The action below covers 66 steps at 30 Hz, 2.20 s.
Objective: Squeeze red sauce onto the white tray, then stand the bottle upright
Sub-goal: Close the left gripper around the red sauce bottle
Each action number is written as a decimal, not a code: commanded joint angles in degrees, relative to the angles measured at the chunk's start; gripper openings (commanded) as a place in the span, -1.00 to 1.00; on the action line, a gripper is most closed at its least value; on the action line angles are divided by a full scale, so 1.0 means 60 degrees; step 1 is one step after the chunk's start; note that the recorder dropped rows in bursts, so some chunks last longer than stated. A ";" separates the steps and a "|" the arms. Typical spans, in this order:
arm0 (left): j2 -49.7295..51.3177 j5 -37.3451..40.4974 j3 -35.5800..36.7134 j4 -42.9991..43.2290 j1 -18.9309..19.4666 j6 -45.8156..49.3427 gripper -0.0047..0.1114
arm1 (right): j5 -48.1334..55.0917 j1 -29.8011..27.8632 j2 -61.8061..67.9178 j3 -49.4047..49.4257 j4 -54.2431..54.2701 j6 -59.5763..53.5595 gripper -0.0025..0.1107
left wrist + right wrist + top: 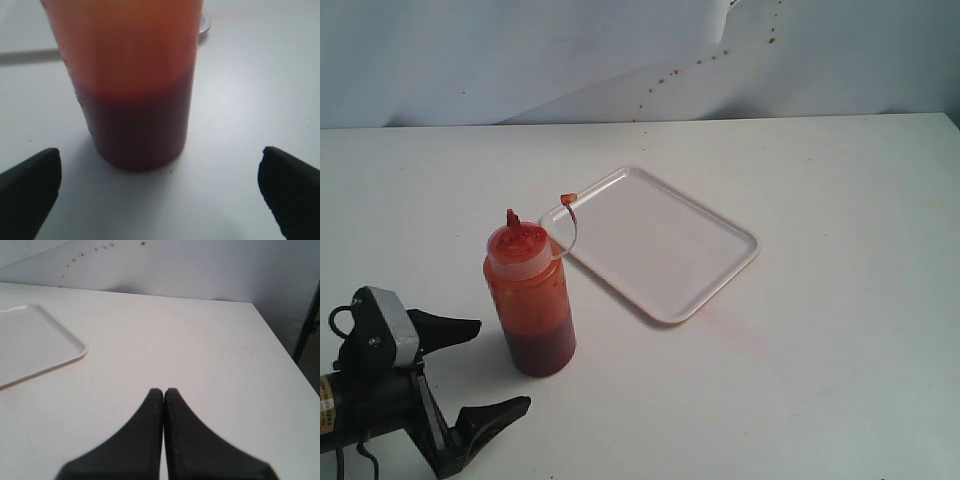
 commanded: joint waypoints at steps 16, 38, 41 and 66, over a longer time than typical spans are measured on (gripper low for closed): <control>0.1101 -0.0335 -0.1135 0.0423 -0.0009 0.0191 0.88 | -0.0008 0.0016 -0.0063 0.0034 0.0010 0.0054 -0.96; 0.1101 -0.0402 -0.1869 0.1051 -0.0009 -0.0023 0.88 | -0.0008 0.0016 -0.0063 0.0034 0.0010 0.0054 -0.96; 0.1101 -0.0389 -0.2071 0.1274 -0.0009 -0.0426 0.88 | -0.0008 0.0016 -0.0063 0.0034 0.0010 0.0054 -0.96; 0.1919 -0.0338 -0.3259 0.2182 -0.0009 -0.1139 0.88 | -0.0008 0.0016 -0.0063 0.0034 0.0010 0.0054 -0.96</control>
